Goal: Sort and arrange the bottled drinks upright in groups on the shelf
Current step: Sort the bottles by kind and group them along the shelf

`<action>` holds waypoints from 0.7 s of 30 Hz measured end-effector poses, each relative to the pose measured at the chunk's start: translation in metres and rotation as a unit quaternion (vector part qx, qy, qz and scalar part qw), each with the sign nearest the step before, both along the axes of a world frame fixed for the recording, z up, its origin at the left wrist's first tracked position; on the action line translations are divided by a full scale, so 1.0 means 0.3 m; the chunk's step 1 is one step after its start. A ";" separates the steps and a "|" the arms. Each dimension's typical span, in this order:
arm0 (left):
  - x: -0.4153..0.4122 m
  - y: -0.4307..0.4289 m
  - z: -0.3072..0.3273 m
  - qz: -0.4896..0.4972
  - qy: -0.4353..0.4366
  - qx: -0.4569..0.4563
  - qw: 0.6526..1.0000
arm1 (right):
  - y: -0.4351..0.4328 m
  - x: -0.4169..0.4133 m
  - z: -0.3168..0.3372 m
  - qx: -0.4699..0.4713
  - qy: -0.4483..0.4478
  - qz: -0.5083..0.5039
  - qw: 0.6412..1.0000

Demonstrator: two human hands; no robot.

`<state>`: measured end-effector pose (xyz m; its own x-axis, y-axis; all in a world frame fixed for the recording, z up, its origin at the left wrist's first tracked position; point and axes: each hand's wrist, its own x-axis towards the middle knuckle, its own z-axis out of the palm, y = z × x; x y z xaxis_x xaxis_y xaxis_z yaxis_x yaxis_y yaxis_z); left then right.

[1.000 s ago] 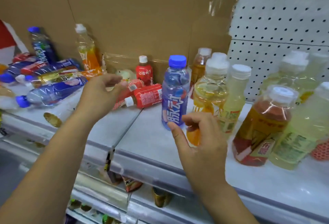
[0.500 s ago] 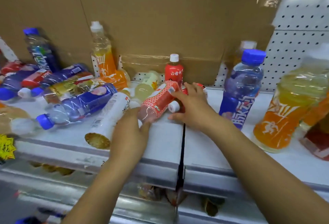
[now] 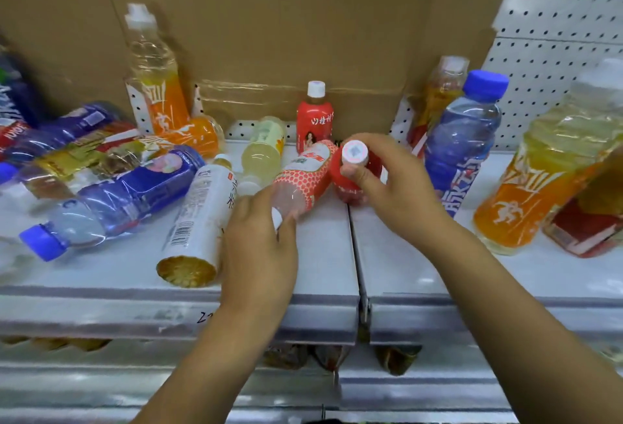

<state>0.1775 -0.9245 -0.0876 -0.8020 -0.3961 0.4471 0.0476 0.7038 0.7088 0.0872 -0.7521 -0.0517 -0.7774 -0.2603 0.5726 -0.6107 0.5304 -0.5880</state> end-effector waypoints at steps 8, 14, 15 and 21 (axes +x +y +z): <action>-0.103 0.001 0.214 -0.082 0.122 0.068 0.987 | 0.041 0.090 -0.001 -0.136 -0.008 -0.134 0.982; -0.346 0.071 0.364 -0.247 0.123 0.092 0.957 | 0.067 0.101 0.010 -0.066 0.042 -0.201 0.976; -0.386 0.089 0.379 -0.274 0.108 0.094 0.951 | 0.069 0.096 0.011 -0.044 0.069 -0.212 0.974; -0.508 0.155 0.417 -0.353 0.029 0.067 0.933 | 0.057 0.075 0.011 -0.005 0.139 -0.207 0.968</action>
